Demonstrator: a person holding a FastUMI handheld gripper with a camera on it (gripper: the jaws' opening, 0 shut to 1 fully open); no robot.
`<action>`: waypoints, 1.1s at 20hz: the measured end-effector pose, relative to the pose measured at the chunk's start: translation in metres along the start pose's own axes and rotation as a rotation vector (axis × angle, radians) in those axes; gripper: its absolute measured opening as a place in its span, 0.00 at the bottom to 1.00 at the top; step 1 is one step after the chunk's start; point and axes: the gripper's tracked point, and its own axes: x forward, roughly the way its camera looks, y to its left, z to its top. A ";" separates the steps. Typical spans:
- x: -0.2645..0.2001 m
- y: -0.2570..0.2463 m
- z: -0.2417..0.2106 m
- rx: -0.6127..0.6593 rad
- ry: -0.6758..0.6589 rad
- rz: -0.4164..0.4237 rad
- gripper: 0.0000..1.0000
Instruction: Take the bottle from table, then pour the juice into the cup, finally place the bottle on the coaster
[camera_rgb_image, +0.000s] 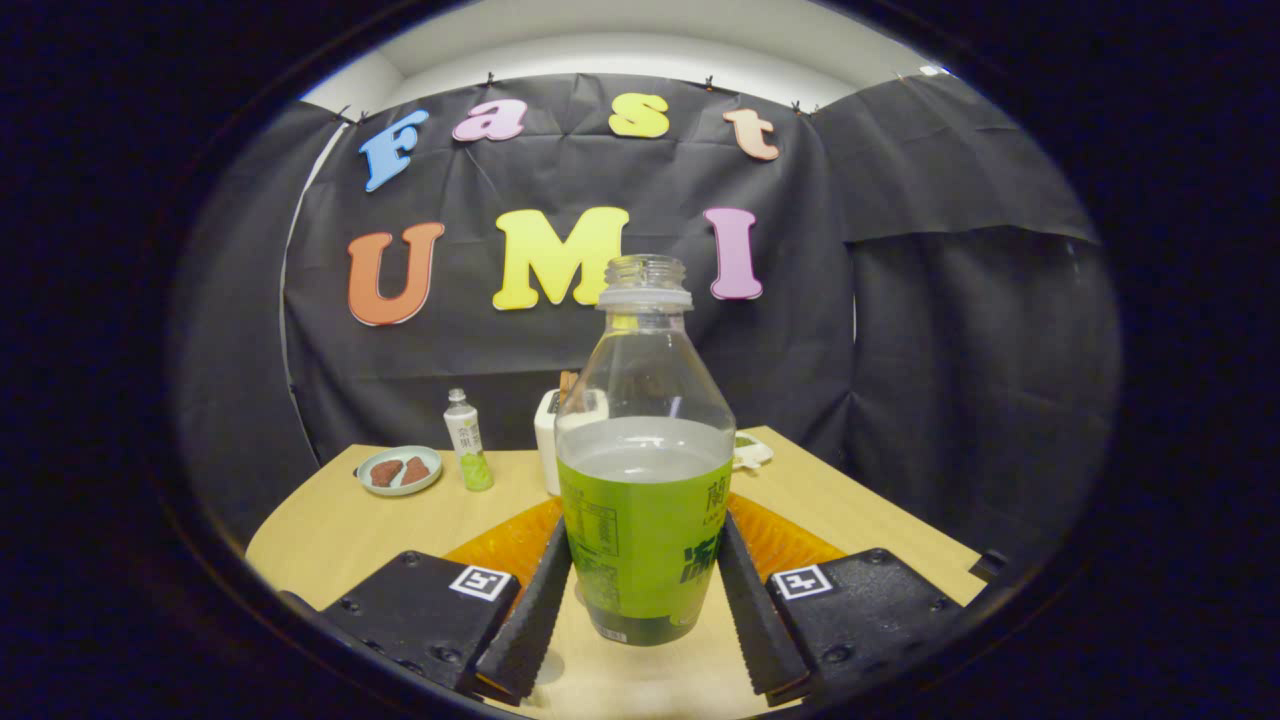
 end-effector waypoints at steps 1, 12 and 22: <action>0.004 0.001 -0.003 0.003 0.004 0.003 0.80; 0.073 -0.010 -0.046 -0.065 0.053 -0.027 0.80; 0.141 0.001 -0.082 -0.075 0.100 -0.058 0.80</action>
